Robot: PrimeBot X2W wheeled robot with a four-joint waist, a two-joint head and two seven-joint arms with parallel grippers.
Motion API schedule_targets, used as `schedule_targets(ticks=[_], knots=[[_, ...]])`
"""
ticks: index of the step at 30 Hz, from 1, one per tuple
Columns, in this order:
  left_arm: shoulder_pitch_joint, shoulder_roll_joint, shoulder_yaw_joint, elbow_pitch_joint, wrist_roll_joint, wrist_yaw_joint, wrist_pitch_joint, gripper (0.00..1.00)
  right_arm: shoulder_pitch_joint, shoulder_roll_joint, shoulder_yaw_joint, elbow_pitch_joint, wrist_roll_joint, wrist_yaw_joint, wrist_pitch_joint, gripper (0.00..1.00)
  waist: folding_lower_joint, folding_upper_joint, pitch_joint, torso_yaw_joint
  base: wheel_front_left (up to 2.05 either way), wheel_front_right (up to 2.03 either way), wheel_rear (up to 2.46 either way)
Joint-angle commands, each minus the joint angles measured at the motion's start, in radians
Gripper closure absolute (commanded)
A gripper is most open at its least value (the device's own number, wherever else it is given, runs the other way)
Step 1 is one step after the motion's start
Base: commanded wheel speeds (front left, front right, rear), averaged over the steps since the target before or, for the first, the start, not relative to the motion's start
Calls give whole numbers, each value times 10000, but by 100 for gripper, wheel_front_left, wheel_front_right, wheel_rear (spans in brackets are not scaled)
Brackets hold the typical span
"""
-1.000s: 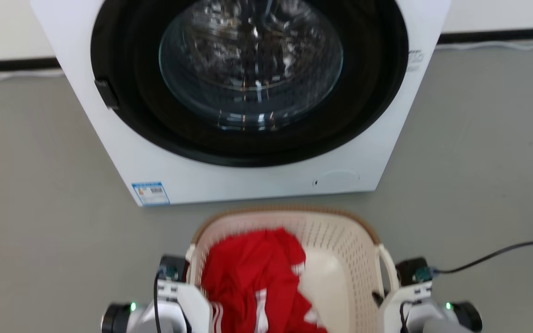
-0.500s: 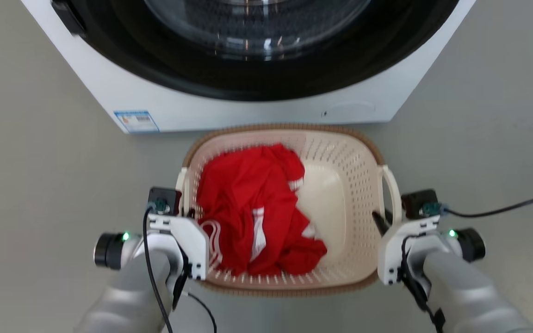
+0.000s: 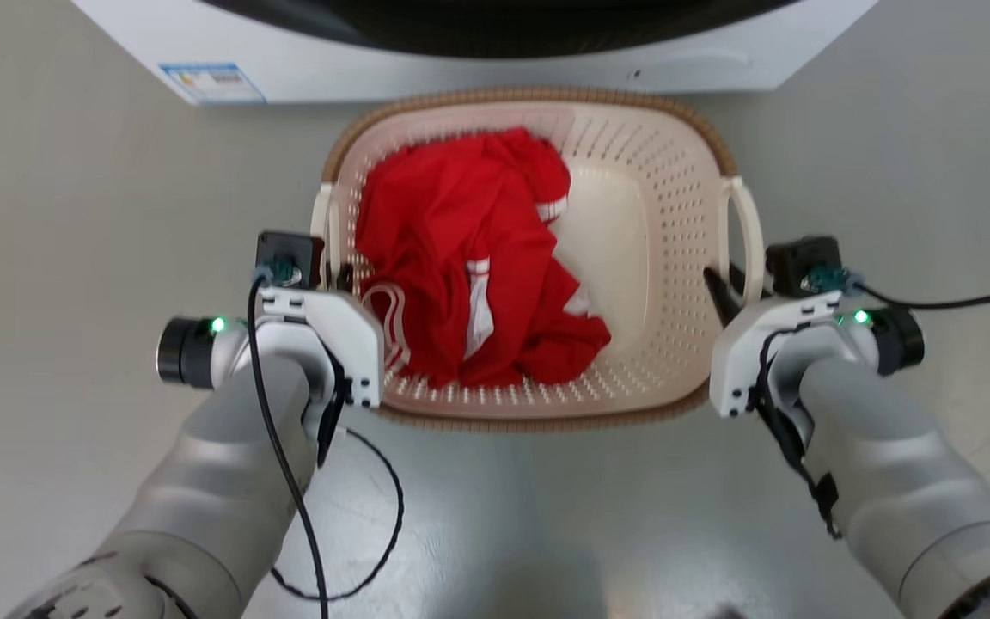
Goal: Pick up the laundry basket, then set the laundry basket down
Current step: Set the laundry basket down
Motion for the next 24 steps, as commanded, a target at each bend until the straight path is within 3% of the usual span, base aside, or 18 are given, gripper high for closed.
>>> schedule_targets(ticks=[1, 12, 24], knots=[[-402, 11, 93, -131, 255, 20, -60, 100, -75, 178, 73, -169, -300, 79, -269, 100, 0, 0, 502, 79, 0, 0, 0], [-1118, 35, 739, -381, 734, 188, -63, 100, -817, 82, -1291, -166, -1651, 79, -369, 100, 0, 0, 1823, 216, 0, 0, 0], [-1347, 76, 1368, -494, 1345, 192, -64, 100, -811, 154, -2627, -166, -2983, 79, -402, 100, 0, 0, 2299, 243, 0, 0, 0]])
